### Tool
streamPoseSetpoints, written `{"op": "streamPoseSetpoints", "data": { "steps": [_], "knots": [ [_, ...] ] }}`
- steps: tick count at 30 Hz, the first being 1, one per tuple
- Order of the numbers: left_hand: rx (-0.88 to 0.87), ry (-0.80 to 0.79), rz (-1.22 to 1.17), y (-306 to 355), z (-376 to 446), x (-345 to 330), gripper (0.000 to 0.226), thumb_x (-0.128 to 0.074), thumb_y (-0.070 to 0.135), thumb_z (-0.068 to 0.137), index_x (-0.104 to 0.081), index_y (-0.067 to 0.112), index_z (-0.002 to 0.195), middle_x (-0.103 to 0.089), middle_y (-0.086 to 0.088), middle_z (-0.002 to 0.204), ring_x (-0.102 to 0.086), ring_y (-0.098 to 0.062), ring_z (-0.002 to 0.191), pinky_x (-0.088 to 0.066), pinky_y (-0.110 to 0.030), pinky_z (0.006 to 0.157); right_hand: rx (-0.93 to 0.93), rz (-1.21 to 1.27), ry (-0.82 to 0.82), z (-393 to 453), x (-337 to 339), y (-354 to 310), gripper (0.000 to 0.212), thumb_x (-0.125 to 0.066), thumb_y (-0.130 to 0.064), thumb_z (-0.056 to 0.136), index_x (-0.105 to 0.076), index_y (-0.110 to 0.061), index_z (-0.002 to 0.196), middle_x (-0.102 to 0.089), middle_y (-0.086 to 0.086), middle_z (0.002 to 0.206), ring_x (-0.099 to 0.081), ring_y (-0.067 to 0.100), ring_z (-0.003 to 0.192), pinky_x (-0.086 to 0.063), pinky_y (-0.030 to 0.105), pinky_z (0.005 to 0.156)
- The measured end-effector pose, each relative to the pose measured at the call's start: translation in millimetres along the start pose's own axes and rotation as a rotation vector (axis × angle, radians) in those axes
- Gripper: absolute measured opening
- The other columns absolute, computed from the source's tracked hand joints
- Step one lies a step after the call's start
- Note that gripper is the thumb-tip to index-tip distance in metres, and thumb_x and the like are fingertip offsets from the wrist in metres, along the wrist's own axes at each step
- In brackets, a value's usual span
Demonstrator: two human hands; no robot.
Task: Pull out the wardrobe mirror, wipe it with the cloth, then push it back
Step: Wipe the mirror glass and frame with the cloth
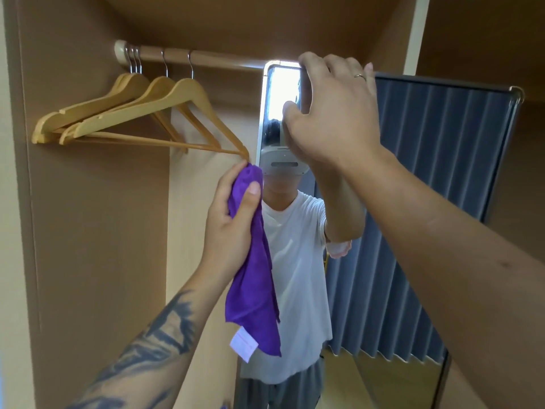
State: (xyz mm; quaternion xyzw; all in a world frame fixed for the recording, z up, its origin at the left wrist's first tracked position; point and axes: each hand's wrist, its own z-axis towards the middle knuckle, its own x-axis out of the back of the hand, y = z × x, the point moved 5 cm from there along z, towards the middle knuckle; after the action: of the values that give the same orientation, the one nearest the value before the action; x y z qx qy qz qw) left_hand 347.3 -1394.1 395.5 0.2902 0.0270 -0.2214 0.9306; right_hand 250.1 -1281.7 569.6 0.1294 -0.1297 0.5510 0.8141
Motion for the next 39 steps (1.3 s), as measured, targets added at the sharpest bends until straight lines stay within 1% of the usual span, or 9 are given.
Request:
{"op": "streamPoseSetpoints", "data": {
  "steps": [6,12,16,22,25,27,32,37,39],
  "knots": [
    [-0.016,-0.066,0.048,2,12,6,0.037,-0.056,0.031,0.109,-0.060,0.024,0.146,-0.064,0.024,0.138,-0.057,0.006,0.129,-0.040,-0.004,0.099,-0.007,-0.001,0.017,1,-2,1,0.062,-0.055,-0.049,0.096,-0.042,-0.029,0.153,-0.050,0.003,0.153,-0.039,0.028,0.147,-0.010,0.052,0.130],
    [-0.077,-0.074,0.109,24,45,1,0.038,-0.057,0.033,0.109,-0.058,0.026,0.146,-0.059,0.030,0.133,-0.056,0.011,0.124,-0.041,-0.003,0.096,0.002,0.001,0.036,0,-3,1,0.062,-0.055,-0.049,0.096,-0.042,-0.028,0.153,-0.051,0.003,0.152,-0.039,0.028,0.147,-0.010,0.051,0.130],
    [-0.045,-0.055,0.066,5,14,2,0.037,-0.057,0.029,0.110,-0.057,0.024,0.146,-0.060,0.032,0.134,-0.055,0.007,0.129,-0.039,-0.004,0.100,0.016,-0.010,0.040,-1,-3,3,0.061,-0.052,-0.049,0.097,-0.041,-0.028,0.154,-0.051,0.003,0.151,-0.039,0.028,0.146,-0.009,0.051,0.130],
    [0.100,-0.063,-0.019,-35,-44,11,0.037,-0.054,0.039,0.104,-0.057,0.036,0.140,-0.063,0.031,0.135,-0.056,0.007,0.129,-0.039,-0.004,0.100,0.050,-0.081,0.031,-2,-5,5,0.063,-0.047,-0.050,0.100,-0.036,-0.027,0.158,-0.048,0.006,0.153,-0.037,0.031,0.147,-0.010,0.052,0.130],
    [0.047,-0.080,0.020,-18,-23,5,0.032,-0.052,0.033,0.107,-0.057,0.032,0.139,-0.063,0.034,0.130,-0.055,0.011,0.127,-0.037,-0.002,0.099,0.056,-0.117,0.033,-3,-7,4,0.064,-0.045,-0.050,0.100,-0.035,-0.025,0.158,-0.047,0.008,0.153,-0.037,0.033,0.147,-0.011,0.053,0.130],
    [-0.007,-0.079,0.055,0,8,1,0.031,-0.052,0.029,0.111,-0.057,0.026,0.141,-0.061,0.029,0.132,-0.054,0.014,0.124,-0.036,-0.002,0.098,0.040,-0.119,0.038,-3,-9,1,0.065,-0.045,-0.049,0.098,-0.036,-0.024,0.157,-0.047,0.009,0.153,-0.036,0.033,0.147,-0.011,0.053,0.130],
    [-0.044,-0.075,0.072,19,53,-6,0.032,-0.052,0.035,0.111,-0.057,0.029,0.141,-0.061,0.023,0.132,-0.056,0.013,0.119,-0.040,-0.003,0.095,0.035,-0.104,0.059,-4,-8,3,0.065,-0.044,-0.049,0.099,-0.036,-0.024,0.157,-0.046,0.008,0.154,-0.035,0.032,0.149,-0.012,0.052,0.130],
    [-0.029,-0.068,0.056,-6,6,1,0.035,-0.052,0.034,0.110,-0.054,0.026,0.145,-0.059,0.024,0.137,-0.053,0.013,0.126,-0.036,-0.002,0.099,0.049,-0.128,0.054,-4,-5,4,0.066,-0.043,-0.049,0.099,-0.033,-0.025,0.159,-0.044,0.007,0.156,-0.034,0.031,0.150,-0.010,0.051,0.130],
    [0.017,-0.075,0.030,-25,-29,8,0.036,-0.053,0.041,0.107,-0.054,0.033,0.143,-0.060,0.029,0.136,-0.054,0.011,0.128,-0.036,-0.002,0.101,0.052,-0.131,0.053,-5,-5,3,0.065,-0.044,-0.048,0.100,-0.033,-0.025,0.159,-0.043,0.007,0.157,-0.033,0.031,0.150,-0.010,0.051,0.130]
  ]
}}
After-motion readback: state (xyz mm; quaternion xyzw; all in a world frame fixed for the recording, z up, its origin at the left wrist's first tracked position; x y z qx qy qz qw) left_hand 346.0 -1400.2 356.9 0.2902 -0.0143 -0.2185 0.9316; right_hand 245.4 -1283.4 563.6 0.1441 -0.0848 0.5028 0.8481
